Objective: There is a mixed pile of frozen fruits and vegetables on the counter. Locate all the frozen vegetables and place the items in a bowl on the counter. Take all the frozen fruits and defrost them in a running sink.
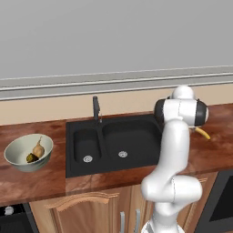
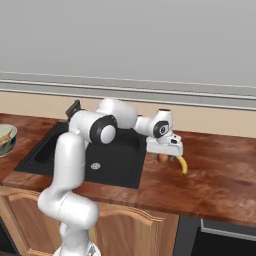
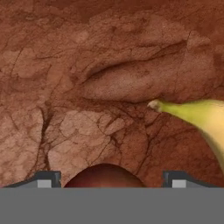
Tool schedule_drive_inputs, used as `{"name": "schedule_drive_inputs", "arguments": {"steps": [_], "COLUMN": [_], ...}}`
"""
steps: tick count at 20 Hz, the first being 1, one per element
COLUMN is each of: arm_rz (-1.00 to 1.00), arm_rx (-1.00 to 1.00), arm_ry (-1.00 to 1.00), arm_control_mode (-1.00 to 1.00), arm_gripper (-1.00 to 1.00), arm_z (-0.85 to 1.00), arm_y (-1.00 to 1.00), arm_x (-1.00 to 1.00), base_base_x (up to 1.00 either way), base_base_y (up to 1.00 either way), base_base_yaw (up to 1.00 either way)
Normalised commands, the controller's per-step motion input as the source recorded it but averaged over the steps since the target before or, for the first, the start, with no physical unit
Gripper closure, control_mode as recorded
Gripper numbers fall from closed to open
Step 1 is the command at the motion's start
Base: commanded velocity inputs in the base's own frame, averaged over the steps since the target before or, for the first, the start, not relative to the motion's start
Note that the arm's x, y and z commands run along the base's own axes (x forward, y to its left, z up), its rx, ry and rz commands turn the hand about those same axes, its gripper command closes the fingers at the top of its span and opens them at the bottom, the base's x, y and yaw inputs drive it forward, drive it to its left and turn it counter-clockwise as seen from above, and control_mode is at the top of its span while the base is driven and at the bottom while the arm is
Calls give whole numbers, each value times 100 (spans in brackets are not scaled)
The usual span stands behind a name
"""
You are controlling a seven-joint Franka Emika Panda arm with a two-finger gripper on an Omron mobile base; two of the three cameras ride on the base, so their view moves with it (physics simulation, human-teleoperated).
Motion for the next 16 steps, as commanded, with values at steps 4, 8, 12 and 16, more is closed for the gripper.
{"name": "schedule_drive_inputs", "arguments": {"steps": [4, 8, 12, 16], "arm_rz": [-5, -14, -14, -11], "arm_rx": [1, 1, 2, -2], "arm_ry": [0, 1, 0, -1], "arm_control_mode": [-100, -100, -100, -100], "arm_gripper": [100, 100, 100, 100], "arm_z": [-37, -19, 28, 42], "arm_y": [0, 7, 49, 84], "arm_x": [-11, -26, -9, -2], "base_base_x": [0, 0, 0, 0], "base_base_y": [0, 0, 0, 0], "base_base_yaw": [0, 0, 0, 0]}}
